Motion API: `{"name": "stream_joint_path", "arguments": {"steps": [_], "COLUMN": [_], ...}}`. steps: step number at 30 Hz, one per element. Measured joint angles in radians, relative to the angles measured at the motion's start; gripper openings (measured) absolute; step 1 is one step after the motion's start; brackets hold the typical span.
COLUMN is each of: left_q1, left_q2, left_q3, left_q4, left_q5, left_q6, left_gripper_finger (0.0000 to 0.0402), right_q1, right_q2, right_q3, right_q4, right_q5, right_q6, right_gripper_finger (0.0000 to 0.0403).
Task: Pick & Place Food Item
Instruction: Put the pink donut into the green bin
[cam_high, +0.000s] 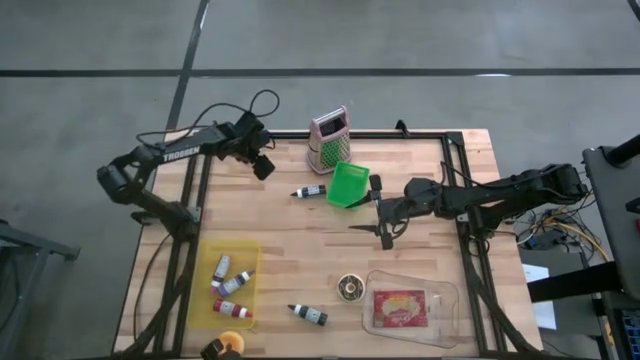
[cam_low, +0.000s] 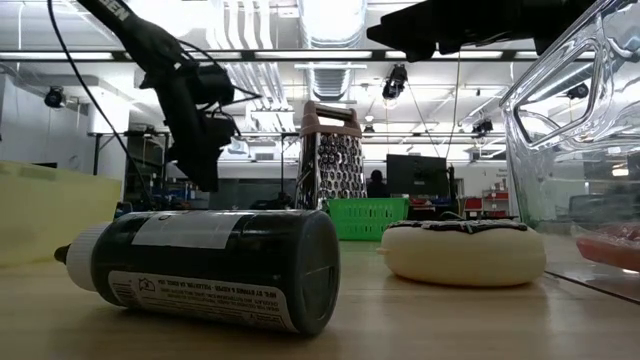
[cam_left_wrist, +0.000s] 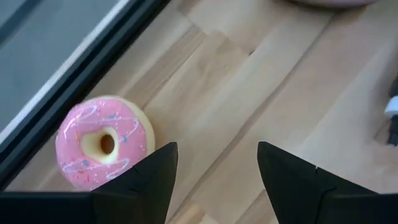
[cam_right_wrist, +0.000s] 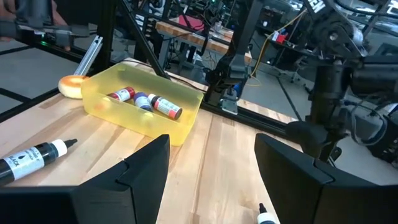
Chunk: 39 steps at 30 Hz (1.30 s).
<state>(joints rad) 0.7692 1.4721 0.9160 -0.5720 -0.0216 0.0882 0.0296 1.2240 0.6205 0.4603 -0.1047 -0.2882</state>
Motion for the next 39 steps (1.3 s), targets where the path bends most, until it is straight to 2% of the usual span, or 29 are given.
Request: {"name": "stream_joint_path", "arguments": {"steps": [14,30,39], "left_q1": [0.067,0.157,0.169], "left_q2": [0.131,0.205,0.274], "left_q3": [0.083,0.097,0.124], "left_q4": [-0.071,-0.083,-0.08], "left_q5": [-0.023,-0.057,-0.06], "left_q6": [0.036,0.082,0.121], "left_gripper_finger": [0.0223,0.0223,0.0223], "right_q1": [0.0,0.0,0.0], "right_q2": [0.0,0.0,0.0], "right_q3": [0.0,0.0,0.0], "right_q4": [0.001,0.003,0.01], "right_q5": [0.0,-0.001,-0.001], "right_q6": [0.0,-0.004,-0.003], "right_gripper_finger": [0.0231,0.0231,0.0231]}}
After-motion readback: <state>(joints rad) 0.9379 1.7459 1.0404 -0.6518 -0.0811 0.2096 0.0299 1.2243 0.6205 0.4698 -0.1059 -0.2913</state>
